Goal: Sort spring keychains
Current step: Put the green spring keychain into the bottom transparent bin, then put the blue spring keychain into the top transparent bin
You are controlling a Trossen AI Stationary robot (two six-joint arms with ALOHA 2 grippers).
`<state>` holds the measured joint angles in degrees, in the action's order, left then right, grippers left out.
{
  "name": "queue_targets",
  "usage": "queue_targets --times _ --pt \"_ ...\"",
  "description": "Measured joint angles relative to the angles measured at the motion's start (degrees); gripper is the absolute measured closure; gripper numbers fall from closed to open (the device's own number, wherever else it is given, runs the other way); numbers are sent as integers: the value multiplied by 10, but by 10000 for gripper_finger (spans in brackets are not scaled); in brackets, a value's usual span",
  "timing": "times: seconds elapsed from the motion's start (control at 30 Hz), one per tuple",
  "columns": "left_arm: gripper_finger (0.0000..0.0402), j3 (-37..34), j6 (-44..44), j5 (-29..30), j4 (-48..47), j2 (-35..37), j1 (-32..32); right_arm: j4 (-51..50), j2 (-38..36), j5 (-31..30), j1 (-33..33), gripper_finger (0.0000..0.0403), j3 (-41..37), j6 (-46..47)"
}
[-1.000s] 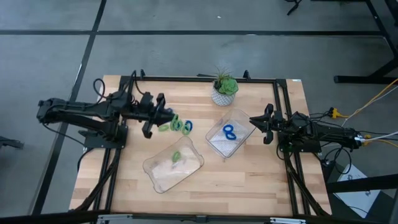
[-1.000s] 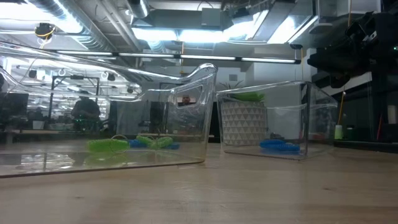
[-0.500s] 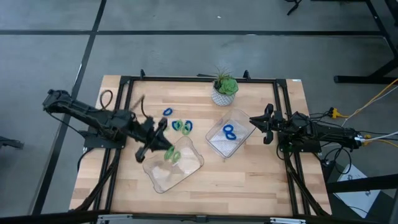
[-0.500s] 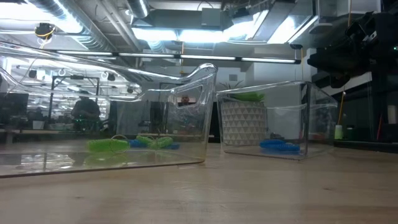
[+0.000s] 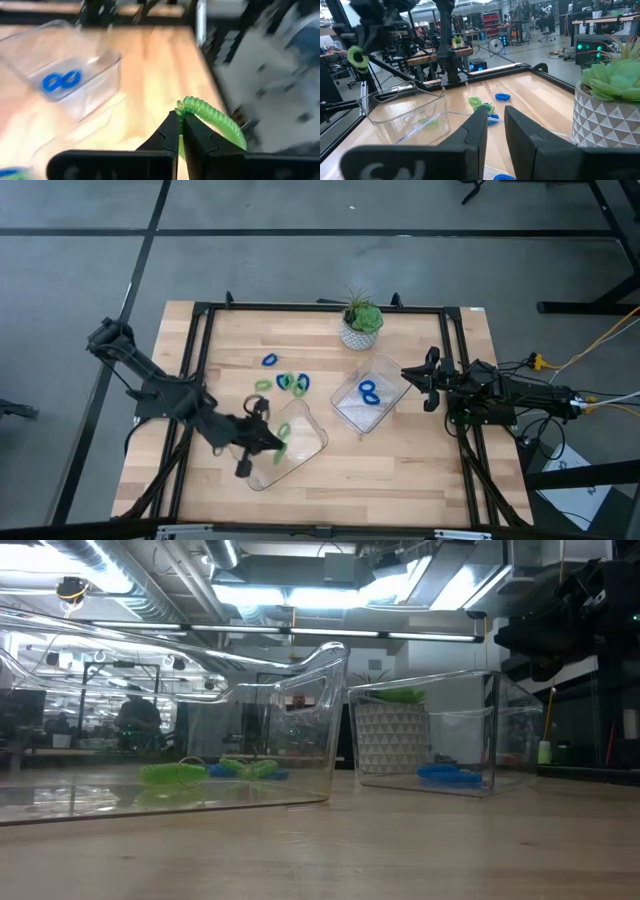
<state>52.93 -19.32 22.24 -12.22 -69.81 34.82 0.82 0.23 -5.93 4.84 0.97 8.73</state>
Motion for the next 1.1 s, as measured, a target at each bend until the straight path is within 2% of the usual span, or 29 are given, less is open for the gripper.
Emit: queue_targets --times 0.17,0.33,0.6,0.9,1.1 --pt "398 94 -16 45 -159 -70 8 0 0 0 0 336 0 0" --pt "397 152 -55 71 -265 -123 7 0 0 0 0 336 0 0" --pt "384 165 -96 62 -301 -167 3 0 0 0 0 336 0 0" --pt "290 165 -145 -12 -367 -183 -43 0 0 0 0 336 0 0" --pt "233 165 -128 -17 -379 -180 -66 0 0 0 0 336 0 0"
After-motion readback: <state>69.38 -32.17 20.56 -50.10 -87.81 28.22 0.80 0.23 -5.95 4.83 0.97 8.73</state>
